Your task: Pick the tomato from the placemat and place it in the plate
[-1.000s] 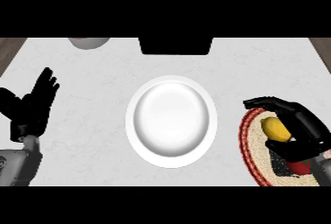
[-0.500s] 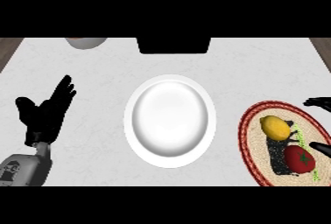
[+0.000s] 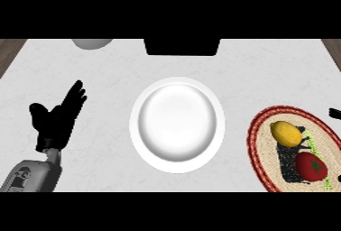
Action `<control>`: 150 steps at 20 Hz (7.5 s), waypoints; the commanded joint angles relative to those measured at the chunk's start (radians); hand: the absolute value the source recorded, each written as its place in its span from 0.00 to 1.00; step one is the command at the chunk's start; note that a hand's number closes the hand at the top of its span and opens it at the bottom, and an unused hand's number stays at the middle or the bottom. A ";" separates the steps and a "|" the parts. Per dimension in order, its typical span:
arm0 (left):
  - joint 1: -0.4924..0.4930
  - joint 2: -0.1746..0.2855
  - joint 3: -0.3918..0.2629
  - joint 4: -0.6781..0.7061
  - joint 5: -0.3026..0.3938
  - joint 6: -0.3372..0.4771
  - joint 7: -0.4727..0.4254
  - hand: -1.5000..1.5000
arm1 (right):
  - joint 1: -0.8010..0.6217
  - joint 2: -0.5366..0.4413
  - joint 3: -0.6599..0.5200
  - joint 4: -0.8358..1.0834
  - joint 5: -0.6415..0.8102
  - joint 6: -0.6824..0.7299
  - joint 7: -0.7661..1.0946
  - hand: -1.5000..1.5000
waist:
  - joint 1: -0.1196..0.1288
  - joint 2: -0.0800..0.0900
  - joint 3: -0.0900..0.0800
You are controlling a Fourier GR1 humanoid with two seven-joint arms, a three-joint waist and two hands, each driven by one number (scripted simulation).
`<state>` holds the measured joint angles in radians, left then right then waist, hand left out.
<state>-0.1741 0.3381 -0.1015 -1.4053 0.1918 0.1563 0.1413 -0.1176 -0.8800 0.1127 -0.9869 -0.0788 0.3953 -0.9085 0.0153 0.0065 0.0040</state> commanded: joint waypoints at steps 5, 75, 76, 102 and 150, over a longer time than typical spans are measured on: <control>0.027 -0.022 0.000 -0.009 -0.023 0.002 -0.022 0.50 | -0.039 -0.086 0.064 0.062 0.139 0.076 -0.220 0.00 | -0.002 -0.005 -0.002; 0.010 -0.104 0.125 0.007 -0.131 -0.126 0.040 0.50 | -0.169 0.874 0.376 -0.590 1.079 -0.445 1.111 1.00 | -0.006 -0.042 -0.010; 0.023 -0.097 0.136 0.019 -0.128 -0.128 0.031 0.50 | -0.198 0.875 0.384 -0.614 1.120 -0.485 1.162 1.00 | -0.002 -0.043 -0.013; 0.012 -0.086 0.164 0.041 -0.099 -0.183 0.004 0.50 | -0.554 0.879 0.640 -0.421 1.328 -0.728 2.227 1.00 | 0.004 -0.005 -0.005; -0.001 -0.159 0.178 0.027 -0.199 -0.143 0.000 0.50 | 0.020 0.724 0.385 -0.930 0.522 -0.982 1.311 0.00 | -0.019 -0.007 -0.004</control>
<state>-0.1674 0.2057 0.0921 -1.3946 0.0220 -0.0074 0.1544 -0.1799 -0.1155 0.5288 -1.8441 0.4551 -0.6251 0.4391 -0.0012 -0.0002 0.0002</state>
